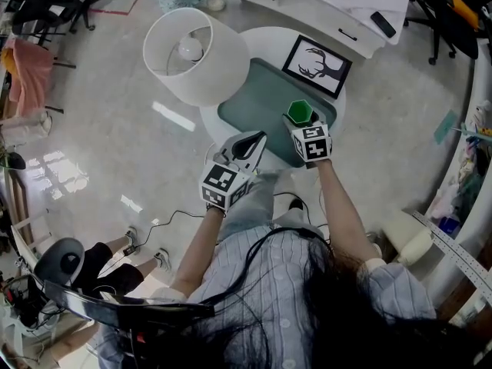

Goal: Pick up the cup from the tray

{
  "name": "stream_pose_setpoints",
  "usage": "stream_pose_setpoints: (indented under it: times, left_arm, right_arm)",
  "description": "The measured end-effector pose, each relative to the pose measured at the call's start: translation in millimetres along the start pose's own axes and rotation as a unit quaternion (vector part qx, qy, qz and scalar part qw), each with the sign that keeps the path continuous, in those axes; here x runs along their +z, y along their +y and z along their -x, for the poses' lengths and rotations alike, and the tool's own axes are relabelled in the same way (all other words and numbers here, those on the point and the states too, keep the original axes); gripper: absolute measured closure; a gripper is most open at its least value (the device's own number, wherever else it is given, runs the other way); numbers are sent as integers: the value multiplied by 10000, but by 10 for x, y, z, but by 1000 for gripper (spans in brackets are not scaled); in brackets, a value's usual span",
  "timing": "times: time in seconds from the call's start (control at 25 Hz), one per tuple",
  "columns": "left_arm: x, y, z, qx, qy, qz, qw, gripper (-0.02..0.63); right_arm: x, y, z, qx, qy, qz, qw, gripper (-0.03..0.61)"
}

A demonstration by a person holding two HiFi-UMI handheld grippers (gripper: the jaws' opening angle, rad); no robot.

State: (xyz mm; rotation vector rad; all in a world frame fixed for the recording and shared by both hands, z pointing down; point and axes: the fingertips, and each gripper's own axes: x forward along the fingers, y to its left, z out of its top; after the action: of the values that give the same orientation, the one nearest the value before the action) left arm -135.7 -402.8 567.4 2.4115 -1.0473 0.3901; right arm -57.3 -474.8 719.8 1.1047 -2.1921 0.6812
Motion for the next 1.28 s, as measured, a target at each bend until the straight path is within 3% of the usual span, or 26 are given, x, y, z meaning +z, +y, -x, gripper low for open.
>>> stream_pose_setpoints:
  times: [0.56, 1.28]
  left_arm:
    - [-24, -340, -15, -155, -30, -84, 9998, 598]
    - [-235, -1213, 90, -174, -118, -312, 9993, 598]
  right_arm:
    - [304, 29, 596, 26, -552, -1, 9985, 252]
    - [-262, 259, 1856, 165, -676, -194, 9974, 252]
